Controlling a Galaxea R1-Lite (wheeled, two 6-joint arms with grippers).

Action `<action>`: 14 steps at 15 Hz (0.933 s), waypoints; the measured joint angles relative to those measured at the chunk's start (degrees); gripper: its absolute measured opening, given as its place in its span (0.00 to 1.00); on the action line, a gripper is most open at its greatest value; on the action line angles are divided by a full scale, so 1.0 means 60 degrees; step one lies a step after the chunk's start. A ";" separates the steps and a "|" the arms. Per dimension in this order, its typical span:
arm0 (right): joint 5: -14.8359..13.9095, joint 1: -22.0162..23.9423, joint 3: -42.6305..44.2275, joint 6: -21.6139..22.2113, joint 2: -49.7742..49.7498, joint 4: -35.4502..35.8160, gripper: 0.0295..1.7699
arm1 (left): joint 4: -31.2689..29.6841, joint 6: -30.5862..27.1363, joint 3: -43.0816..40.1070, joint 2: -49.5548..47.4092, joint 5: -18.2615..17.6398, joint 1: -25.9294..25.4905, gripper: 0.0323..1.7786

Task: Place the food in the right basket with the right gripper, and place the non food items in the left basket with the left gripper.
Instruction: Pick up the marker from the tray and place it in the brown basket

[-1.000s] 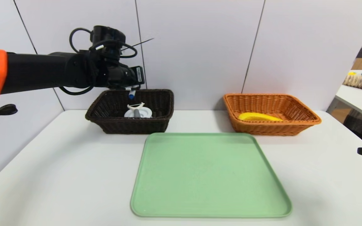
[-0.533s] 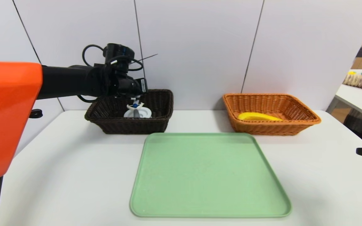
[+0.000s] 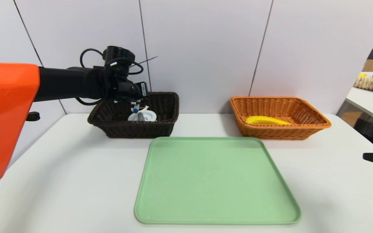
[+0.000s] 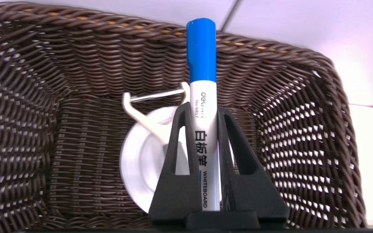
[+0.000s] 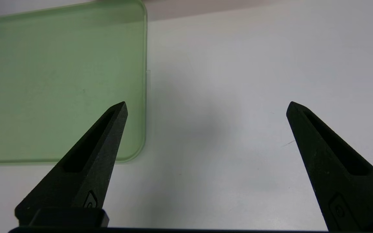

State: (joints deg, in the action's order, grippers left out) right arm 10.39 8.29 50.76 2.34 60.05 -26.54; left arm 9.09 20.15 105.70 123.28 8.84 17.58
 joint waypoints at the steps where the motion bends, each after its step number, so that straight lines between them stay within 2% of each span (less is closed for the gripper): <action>1: -0.0008 -0.0033 0.0000 0.0008 0.0020 0.0004 0.96 | 0.0000 0.0022 -0.0022 0.0000 -0.0004 0.0014 0.10; 14: -0.0047 -0.0138 0.0039 0.0008 0.0130 -0.0004 0.96 | -0.0033 0.0278 -0.0675 0.0000 0.0010 0.0008 0.10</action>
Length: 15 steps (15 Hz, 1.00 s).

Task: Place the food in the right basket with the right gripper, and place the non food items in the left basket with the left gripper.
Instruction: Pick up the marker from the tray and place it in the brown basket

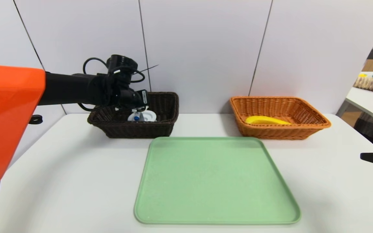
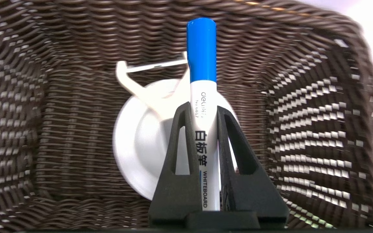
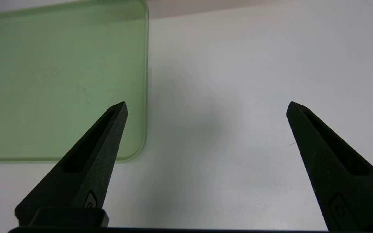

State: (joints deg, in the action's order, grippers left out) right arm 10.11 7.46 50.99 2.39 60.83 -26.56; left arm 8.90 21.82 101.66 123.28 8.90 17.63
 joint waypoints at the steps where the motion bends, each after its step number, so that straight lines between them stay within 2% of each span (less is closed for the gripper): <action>1: 0.0004 0.0000 0.0008 -0.0004 0.0008 0.0000 0.96 | 0.0000 0.0014 -0.0024 0.0000 -0.0004 -0.0004 0.10; 10: 0.0006 -0.0012 0.0000 -0.0008 0.0012 0.0000 0.96 | 0.0000 0.0244 -0.0156 0.0083 0.0000 0.0002 0.10; 11: 0.0004 -0.0014 -0.0002 -0.0004 0.0012 0.0000 0.96 | -0.0006 0.0244 -0.0156 0.0098 0.0008 0.0000 0.15; 15: 0.0004 -0.0026 -0.0002 -0.0004 0.0012 0.0000 0.96 | -0.0022 0.0268 -0.0148 0.0124 0.0077 0.0006 0.47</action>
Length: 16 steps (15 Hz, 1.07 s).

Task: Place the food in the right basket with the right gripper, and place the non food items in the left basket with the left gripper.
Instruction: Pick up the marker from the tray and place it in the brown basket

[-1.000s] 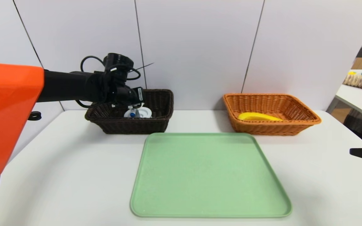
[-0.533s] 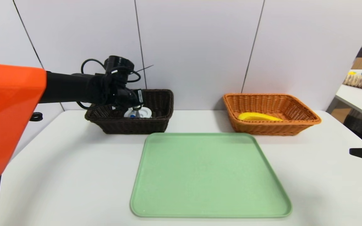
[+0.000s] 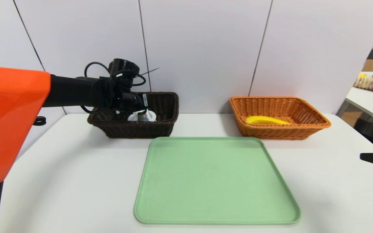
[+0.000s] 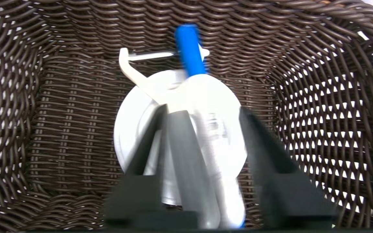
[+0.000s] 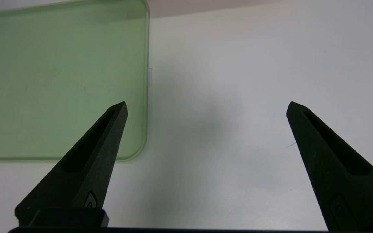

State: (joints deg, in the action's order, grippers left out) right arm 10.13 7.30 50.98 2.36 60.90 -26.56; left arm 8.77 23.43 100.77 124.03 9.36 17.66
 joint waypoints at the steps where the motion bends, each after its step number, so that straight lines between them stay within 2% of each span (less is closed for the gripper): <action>1: 0.0000 0.0000 0.0000 -0.0004 0.0000 -0.0004 0.96 | 0.0000 -0.0006 0.0004 0.0000 0.0014 -0.0004 0.53; 6: -0.0016 -0.0004 0.0010 -0.0116 -0.0012 0.0000 0.96 | 0.0018 -0.0351 0.0116 -0.0366 0.0057 0.0000 0.73; 11: -0.0022 -0.0303 0.0443 -0.0390 0.0010 -0.0134 0.96 | 0.0045 -0.2918 -0.0102 -0.1790 0.0758 0.0018 0.84; 16: -0.0026 -0.0837 0.1172 -0.1182 0.0410 -0.1235 0.96 | 0.0274 -0.5553 -0.2609 -0.4277 0.0677 0.0028 0.89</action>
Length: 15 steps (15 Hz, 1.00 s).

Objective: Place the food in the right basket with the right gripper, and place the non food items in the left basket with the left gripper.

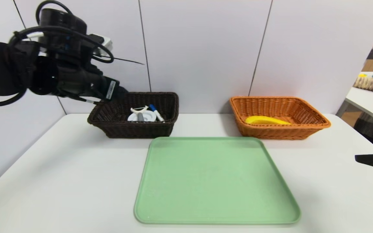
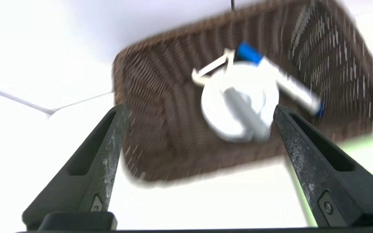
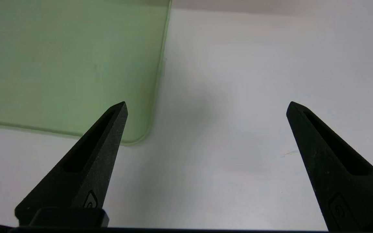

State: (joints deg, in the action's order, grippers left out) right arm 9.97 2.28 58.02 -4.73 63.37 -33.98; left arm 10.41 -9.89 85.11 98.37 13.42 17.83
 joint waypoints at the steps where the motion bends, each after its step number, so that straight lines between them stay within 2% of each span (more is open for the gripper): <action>1: 0.0026 -0.0051 0.0226 -0.0028 0.0238 -0.0250 0.96 | 0.0146 -0.0138 -0.0553 -0.0579 0.0012 0.0012 0.90; 3: 0.0047 -0.0114 0.0658 -0.0069 0.0841 -0.0742 0.96 | 0.0473 -0.0033 -0.1749 -0.1847 0.0146 0.0053 0.91; 8: 0.0087 -0.0833 0.1107 -0.0102 0.1640 -0.1792 0.96 | 0.0677 0.0536 -0.4232 -0.4842 0.1327 0.0012 0.93; 12: -0.0004 -0.1030 0.0404 -0.0028 0.0790 -0.1814 0.96 | 0.0685 0.0876 -0.5252 -0.6650 0.1611 -0.1016 0.94; 15: -0.0028 -0.0738 -0.0299 0.0004 -0.0662 -0.1798 0.96 | 0.0681 0.0904 -0.6164 -0.7924 0.1658 -0.1682 0.95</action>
State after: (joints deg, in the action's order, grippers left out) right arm 9.80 -2.15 56.22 -4.71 59.39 -44.76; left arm 14.49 -4.46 48.13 50.82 23.37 7.74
